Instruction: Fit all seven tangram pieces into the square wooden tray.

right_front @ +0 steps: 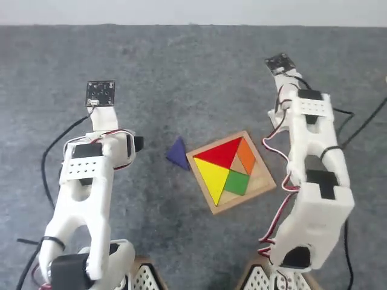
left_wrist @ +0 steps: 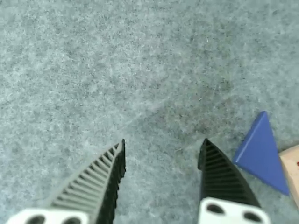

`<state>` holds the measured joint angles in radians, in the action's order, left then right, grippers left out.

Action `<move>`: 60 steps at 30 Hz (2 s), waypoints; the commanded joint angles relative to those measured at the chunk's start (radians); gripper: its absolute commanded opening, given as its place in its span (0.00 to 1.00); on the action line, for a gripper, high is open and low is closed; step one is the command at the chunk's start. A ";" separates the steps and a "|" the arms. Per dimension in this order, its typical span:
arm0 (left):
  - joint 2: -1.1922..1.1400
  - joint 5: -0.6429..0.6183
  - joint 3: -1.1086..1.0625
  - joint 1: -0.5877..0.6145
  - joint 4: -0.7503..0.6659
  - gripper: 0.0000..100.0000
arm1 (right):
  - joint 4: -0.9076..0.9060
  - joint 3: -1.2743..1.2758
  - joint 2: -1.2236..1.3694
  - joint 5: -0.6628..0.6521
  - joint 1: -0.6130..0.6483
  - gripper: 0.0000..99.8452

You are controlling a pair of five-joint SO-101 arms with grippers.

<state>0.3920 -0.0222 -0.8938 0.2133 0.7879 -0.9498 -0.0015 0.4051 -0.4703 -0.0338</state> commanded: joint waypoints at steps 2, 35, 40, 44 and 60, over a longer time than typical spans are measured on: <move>0.006 0.009 0.008 -0.006 -0.020 0.24 | -0.125 -0.035 -0.143 -0.041 -0.012 0.10; 0.006 0.009 0.008 -0.008 -0.020 0.24 | -0.182 -0.563 0.426 0.756 0.041 0.24; 0.006 0.009 0.008 -0.006 -0.020 0.24 | -0.306 -0.681 0.493 0.755 0.041 0.14; 0.006 0.009 0.008 -0.006 -0.020 0.24 | -0.349 -0.720 0.506 0.753 0.041 0.15; 0.006 0.009 0.008 -0.006 -0.021 0.24 | -0.624 -0.770 0.288 0.571 0.050 0.12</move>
<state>0.3920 -0.0222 -0.8938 0.2133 0.7879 -1.4914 -0.7365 0.8531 0.1527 0.0092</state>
